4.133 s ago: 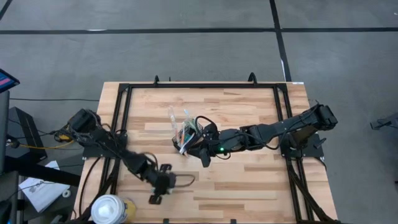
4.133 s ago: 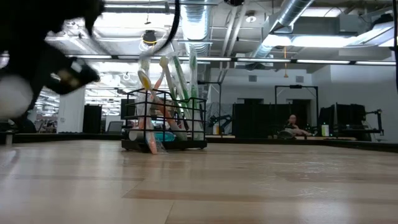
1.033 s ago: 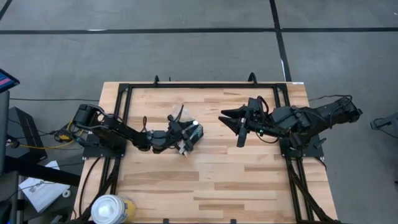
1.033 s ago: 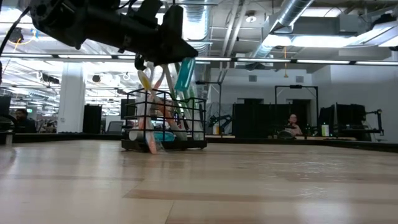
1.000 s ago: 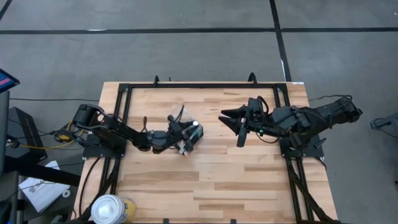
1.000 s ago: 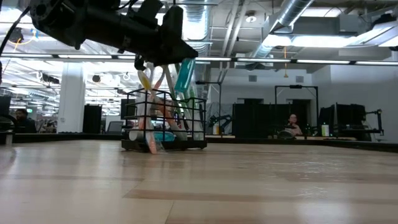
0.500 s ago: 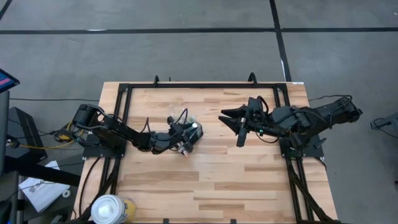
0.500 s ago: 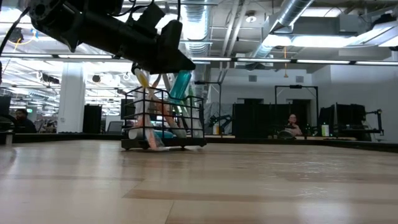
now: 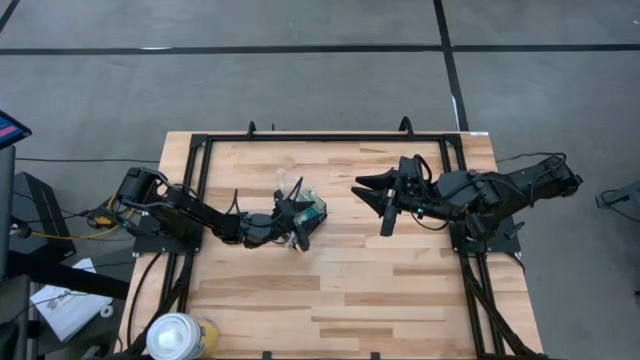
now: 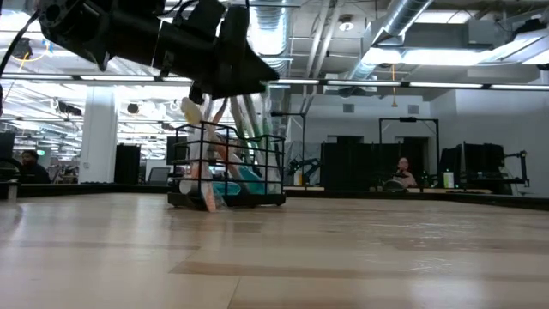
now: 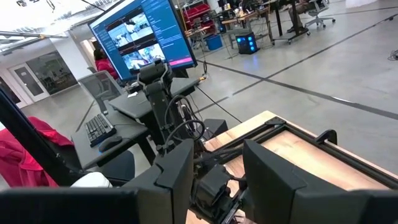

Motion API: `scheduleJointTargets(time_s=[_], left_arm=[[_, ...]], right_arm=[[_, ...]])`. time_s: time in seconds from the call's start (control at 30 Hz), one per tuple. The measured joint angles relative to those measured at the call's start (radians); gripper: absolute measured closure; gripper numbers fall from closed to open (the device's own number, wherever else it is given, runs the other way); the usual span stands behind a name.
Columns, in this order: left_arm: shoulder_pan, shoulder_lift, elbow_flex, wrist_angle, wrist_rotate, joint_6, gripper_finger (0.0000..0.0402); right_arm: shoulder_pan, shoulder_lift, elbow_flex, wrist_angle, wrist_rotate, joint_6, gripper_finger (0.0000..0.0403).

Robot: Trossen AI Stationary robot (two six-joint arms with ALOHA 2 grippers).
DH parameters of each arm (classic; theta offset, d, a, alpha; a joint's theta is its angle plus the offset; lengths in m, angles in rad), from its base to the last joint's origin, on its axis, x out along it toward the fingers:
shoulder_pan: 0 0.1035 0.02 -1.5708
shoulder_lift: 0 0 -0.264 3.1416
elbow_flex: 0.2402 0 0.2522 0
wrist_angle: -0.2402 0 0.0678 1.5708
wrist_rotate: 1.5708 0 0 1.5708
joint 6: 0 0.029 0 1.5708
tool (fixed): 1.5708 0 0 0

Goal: Pick & Place toothbrushing station
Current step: Return to Home Position

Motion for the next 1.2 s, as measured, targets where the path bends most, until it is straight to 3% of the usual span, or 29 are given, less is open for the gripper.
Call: scheduleJointTargets(time_s=[0.2, 0.5, 0.63, 0.77, 0.9, 1.03, 1.1, 1.2], left_arm=[[-0.009, -0.049, 0.017, 0.088, 0.045, 0.002, 0.0225], [-0.044, -0.325, 0.110, 0.095, 0.271, 0.103, 0.0248], [-0.046, -0.535, 0.121, 0.081, 0.438, 0.079, 0.0258], [-0.048, -0.797, 0.122, -0.107, 0.602, -0.029, 0.0268], [-0.089, -1.025, 0.122, -0.322, 0.623, -0.038, 0.0280], [-0.105, -1.198, 0.121, -0.438, 0.608, 0.026, 0.0288], [-0.105, -1.261, 0.121, -0.456, 0.592, 0.028, 0.0290], [-0.105, -1.335, 0.120, -0.464, 0.590, 0.070, 0.0291]], right_arm=[[0.000, 0.000, 0.000, 0.007, 0.000, 0.000, 0.0272], [0.028, -0.059, 0.004, 0.167, -0.014, -0.176, 0.0272], [0.126, -0.125, 0.042, 0.125, 0.138, -0.330, 0.0272], [0.285, -0.206, 0.046, 0.095, 0.312, -0.498, 0.0272], [0.434, -0.271, 0.046, 0.001, 0.445, -0.556, 0.0272], [0.599, -0.384, 0.043, -0.251, 0.640, -0.462, 0.0272], [0.677, -0.459, 0.044, -0.385, 0.689, -0.253, 0.0272], [0.759, -0.558, 0.032, -0.511, 0.644, 0.074, 0.0272]])
